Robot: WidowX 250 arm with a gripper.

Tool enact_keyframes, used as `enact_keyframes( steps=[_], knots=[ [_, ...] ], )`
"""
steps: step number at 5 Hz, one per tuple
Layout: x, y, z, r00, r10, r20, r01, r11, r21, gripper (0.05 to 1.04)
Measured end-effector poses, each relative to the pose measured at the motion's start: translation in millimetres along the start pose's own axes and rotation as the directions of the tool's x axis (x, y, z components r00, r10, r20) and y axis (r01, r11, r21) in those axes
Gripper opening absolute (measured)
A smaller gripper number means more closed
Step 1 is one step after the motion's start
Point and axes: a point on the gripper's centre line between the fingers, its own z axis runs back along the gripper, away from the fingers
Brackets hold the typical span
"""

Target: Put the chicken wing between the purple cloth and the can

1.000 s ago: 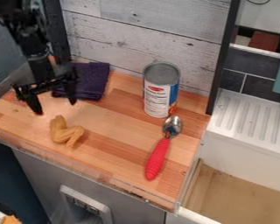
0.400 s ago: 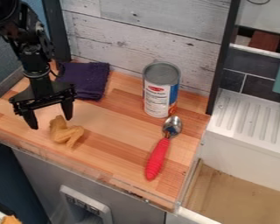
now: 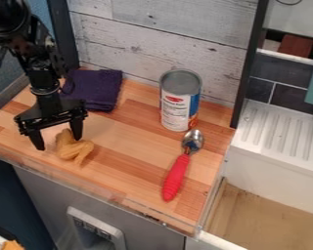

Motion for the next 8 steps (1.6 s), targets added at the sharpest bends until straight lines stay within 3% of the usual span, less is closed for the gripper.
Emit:
enact_keyframes(
  steps=[1, 2, 4, 5, 6, 7, 8],
  knots=[
    [-0.3, -3.2, -6.5, 1.0, 0.003, 0.009, -0.003, 1.0, 0.004, 0.649],
    [-0.6, -4.4, -6.6, 1.0, 0.009, 0.011, -0.009, 1.0, 0.0, 0.533],
    [-9.6, -6.3, 1.3, 1.0, 0.032, 0.001, -0.032, 0.999, -0.009, 0.533],
    [-6.5, -12.6, 25.4, 0.993, 0.114, 0.011, -0.113, 0.991, -0.07, 0.533],
    [-1.4, -11.6, 41.7, 0.962, 0.272, 0.033, -0.27, 0.96, -0.071, 0.533],
    [8.9, -26.1, 53.3, 0.931, 0.36, 0.06, -0.354, 0.93, -0.095, 0.533],
    [17.6, -44.8, 58.4, 0.88, 0.463, 0.107, -0.453, 0.886, -0.101, 0.533]
  ],
)
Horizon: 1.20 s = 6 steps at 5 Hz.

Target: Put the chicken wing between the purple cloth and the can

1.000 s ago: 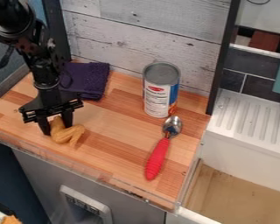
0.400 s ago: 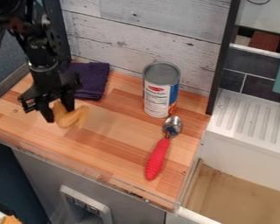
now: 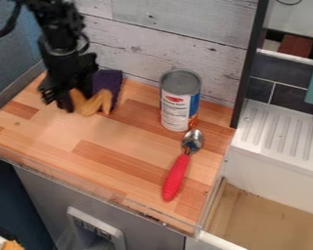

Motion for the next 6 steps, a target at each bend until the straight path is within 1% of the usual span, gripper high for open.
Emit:
enact_keyframes(
  steps=[1, 2, 3, 4, 5, 6],
  knots=[
    [-7.8, -21.7, -4.1, 0.997, 0.074, 0.022, -0.074, 0.997, 0.007, 0.533],
    [-12.9, -40.9, -12.5, 0.993, 0.114, 0.039, -0.115, 0.993, 0.027, 0.533],
    [-9.6, -54.5, -27.7, 0.987, 0.143, 0.068, -0.146, 0.988, 0.053, 0.533],
    [-7.2, -66.1, -42.6, 0.985, 0.154, 0.077, -0.16, 0.985, 0.071, 0.533],
    [-13.4, -77.1, -52.1, 0.985, 0.159, 0.068, -0.163, 0.984, 0.067, 0.533],
    [-18.3, -82.6, -54.7, 0.984, 0.175, 0.034, -0.177, 0.984, 0.038, 0.533]
  ],
)
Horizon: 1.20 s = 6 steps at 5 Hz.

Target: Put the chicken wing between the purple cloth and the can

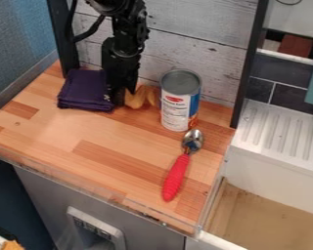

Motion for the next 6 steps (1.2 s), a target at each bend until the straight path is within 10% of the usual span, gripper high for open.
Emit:
enact_keyframes(
  steps=[1, 3, 6],
  knots=[
    [-3.9, -3.2, 0.2, 1.0, 0.011, -0.021, -0.011, 1.0, -0.019, 0.579],
    [-6.2, 2.4, -2.0, 0.999, 0.0, -0.036, 0.001, 1.0, 0.029, 1.011],
    [-1.3, -1.0, 11.3, 0.998, -0.039, -0.056, 0.042, 0.998, 0.056, 1.001]
  ],
)
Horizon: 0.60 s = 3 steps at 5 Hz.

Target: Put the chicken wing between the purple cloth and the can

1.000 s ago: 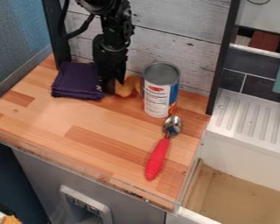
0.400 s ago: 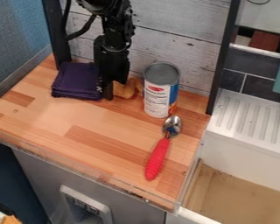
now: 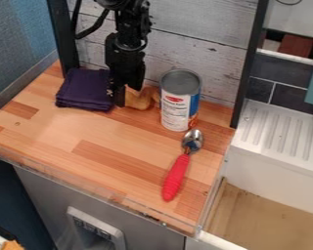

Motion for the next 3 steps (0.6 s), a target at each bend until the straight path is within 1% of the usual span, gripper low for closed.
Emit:
enact_keyframes(
  steps=[1, 2, 3],
  knots=[
    [9.7, 1.4, 25.4, 1.0, 0.015, -0.017, -0.016, 0.998, -0.064, 1.001],
    [10.2, 10.7, 29.5, 0.999, 0.028, -0.02, -0.029, 0.998, -0.054, 1.001],
    [10.9, 10.8, 30.0, 0.999, 0.029, -0.019, -0.03, 0.998, -0.055, 1.001]
  ],
)
